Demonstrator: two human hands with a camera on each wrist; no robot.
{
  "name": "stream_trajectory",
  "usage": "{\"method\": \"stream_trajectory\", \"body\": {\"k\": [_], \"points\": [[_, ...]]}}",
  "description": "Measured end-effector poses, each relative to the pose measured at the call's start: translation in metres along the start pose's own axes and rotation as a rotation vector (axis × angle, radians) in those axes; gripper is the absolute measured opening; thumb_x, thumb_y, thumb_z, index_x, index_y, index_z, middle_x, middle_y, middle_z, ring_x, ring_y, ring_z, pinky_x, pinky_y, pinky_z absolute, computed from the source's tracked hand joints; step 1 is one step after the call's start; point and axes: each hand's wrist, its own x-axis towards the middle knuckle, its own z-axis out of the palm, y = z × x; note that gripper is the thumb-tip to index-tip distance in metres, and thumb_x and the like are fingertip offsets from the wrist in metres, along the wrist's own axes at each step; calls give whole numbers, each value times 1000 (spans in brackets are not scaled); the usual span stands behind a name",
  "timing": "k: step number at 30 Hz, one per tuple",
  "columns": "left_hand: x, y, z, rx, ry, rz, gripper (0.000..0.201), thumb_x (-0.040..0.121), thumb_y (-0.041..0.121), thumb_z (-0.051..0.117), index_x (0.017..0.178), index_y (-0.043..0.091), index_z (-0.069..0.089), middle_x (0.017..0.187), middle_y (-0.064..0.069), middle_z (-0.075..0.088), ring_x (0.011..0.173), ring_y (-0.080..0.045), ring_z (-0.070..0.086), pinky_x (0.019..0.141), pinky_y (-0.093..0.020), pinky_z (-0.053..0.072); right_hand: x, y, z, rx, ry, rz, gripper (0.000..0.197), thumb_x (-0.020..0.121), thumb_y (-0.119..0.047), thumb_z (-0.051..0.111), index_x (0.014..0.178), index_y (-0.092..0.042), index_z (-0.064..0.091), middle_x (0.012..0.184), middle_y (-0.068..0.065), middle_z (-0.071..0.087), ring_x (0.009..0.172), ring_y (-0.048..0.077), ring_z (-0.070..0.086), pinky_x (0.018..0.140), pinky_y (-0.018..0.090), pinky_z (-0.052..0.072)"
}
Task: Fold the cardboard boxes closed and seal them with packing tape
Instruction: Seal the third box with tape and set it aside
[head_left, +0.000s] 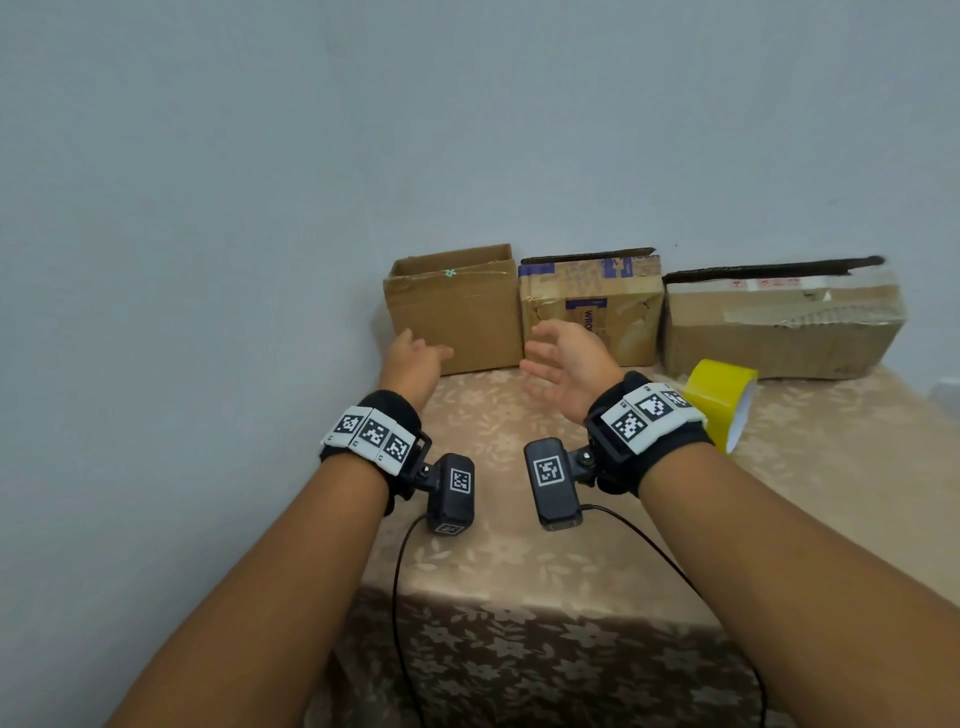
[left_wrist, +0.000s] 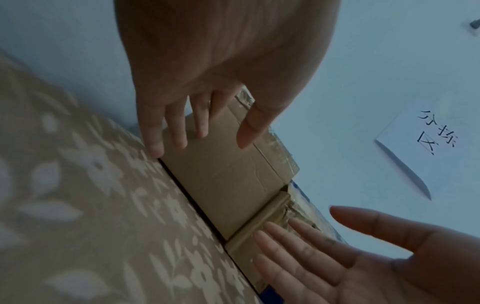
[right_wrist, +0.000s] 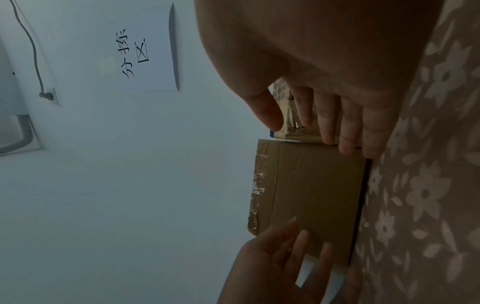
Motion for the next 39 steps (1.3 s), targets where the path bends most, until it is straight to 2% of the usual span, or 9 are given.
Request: {"method": "stream_trajectory", "body": {"k": [4,12,14,21,25,28,32,34,39], "points": [[-5,0,13,45,-81,-12,66,98,19,63,157,12,34,160,-4,38,145,-25,39,118,-51,37,-1,-4,-3,-2,12,-3,13,103,-14,52,116,-17,55,146,11,56,129,31,56,111,52,43],[-30,16,27,73,-148,79,25,97,17,62,121,15,71,123,-1,68,110,-16,63,101,-40,52,-14,-14,-4,20,21,-86,33,106,-18,51,137,-10,57,141,8,60,124,28,60,111,49,46],[-40,25,34,68,-205,109,20,97,15,62,114,14,73,116,-3,72,101,-15,66,93,-38,55,-21,-22,-6,23,15,-141,34,105,-16,52,138,-10,57,135,8,63,119,25,63,107,45,49],[-74,53,78,159,-496,227,18,98,18,64,114,14,70,111,-6,75,95,-16,70,93,-40,56,-48,-62,-45,47,22,-359,25,103,-10,50,120,-12,68,112,8,76,102,20,74,94,37,58],[-88,60,101,215,-610,187,23,101,31,60,114,14,68,110,-6,76,100,-22,72,95,-42,56,-55,-73,-78,84,120,-423,24,99,-6,50,112,-8,70,92,10,77,75,20,72,75,32,62],[-94,64,113,233,-691,179,41,95,33,70,132,18,59,108,-2,76,104,-21,73,99,-45,56,-53,-71,-102,96,252,-428,24,96,-2,50,101,-9,72,75,6,72,57,15,63,54,24,50],[-103,62,130,279,-851,156,101,79,-6,78,158,28,24,110,-13,75,113,-26,67,106,-53,49,-50,-61,-125,161,346,-396,22,91,3,51,100,-5,69,60,2,59,44,11,48,41,20,34],[-109,60,138,305,-861,153,110,79,-18,71,161,28,14,112,-23,73,111,-33,67,106,-56,48,-50,-59,-129,203,355,-396,23,90,5,49,97,-4,69,62,3,56,43,11,46,40,21,33],[-110,58,146,192,-763,246,112,76,-15,77,162,22,15,103,-26,72,95,-28,70,87,-32,58,-52,-65,-129,277,354,-427,23,91,2,52,95,-8,72,62,2,59,45,13,50,43,21,39]]}}
